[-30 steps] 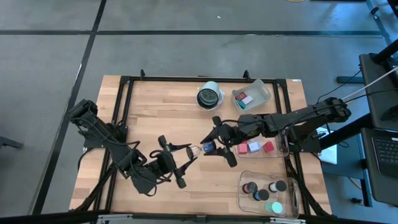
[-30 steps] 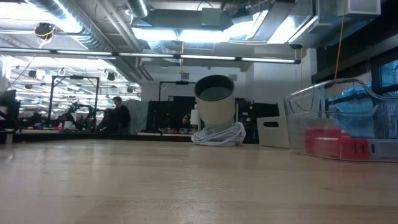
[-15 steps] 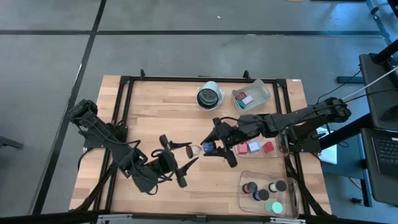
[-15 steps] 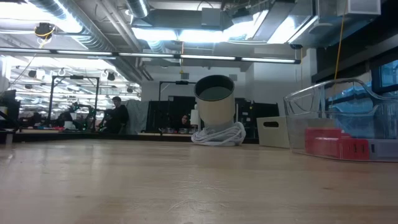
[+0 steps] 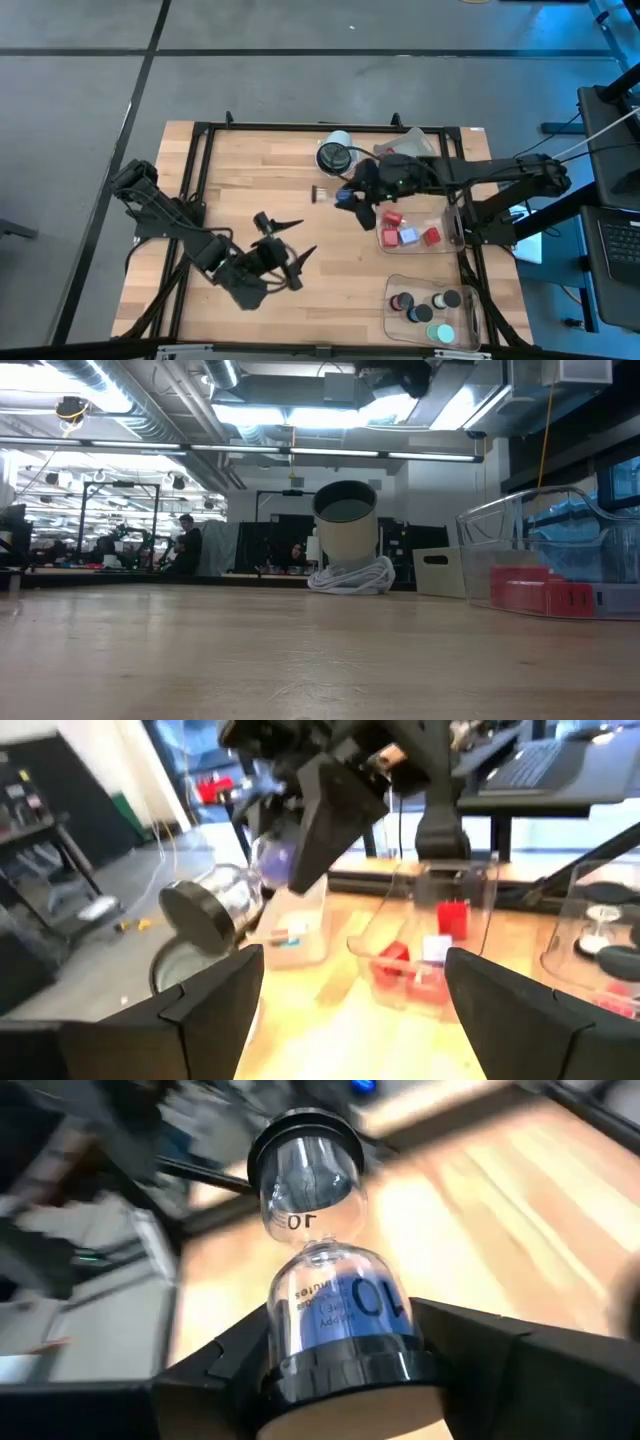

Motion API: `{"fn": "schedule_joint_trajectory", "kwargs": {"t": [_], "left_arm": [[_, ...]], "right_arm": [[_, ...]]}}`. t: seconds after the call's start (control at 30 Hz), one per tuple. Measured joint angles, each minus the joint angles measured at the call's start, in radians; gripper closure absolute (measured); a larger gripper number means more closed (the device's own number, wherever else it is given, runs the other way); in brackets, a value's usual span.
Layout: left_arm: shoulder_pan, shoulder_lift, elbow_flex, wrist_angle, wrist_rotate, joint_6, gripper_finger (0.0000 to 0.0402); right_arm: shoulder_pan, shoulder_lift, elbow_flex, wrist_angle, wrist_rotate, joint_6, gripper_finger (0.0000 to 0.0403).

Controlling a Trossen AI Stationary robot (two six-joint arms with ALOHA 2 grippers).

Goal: Pick & Place Office items
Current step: Put the blue hourglass into the bottom transparent bin

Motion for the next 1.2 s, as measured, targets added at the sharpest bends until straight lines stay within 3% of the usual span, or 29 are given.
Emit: {"fn": "schedule_joint_trajectory", "kwargs": {"t": [0.3, 0.53, 0.97, 1.2], "left_arm": [[0.083, 0.0, 0.0, -0.221, 0.126, -0.205, 0.0091], [0.114, 0.0, 0.0, -0.335, 0.185, -0.274, 0.0091], [0.115, -0.001, -0.011, -0.543, 0.141, -0.444, 0.0091], [0.115, -0.001, -0.044, -0.553, 0.117, -0.483, 0.0091]], "right_arm": [[0.015, -0.01, 0.074, -0.529, 0.123, 0.215, 0.0202], [0.117, -0.01, 0.074, -0.936, 0.102, 0.509, 0.0202], [0.48, -0.009, 0.074, -0.979, -0.136, 1.067, 0.0202], [0.682, -0.009, 0.074, -0.947, -0.174, 1.442, 0.0202]]}}
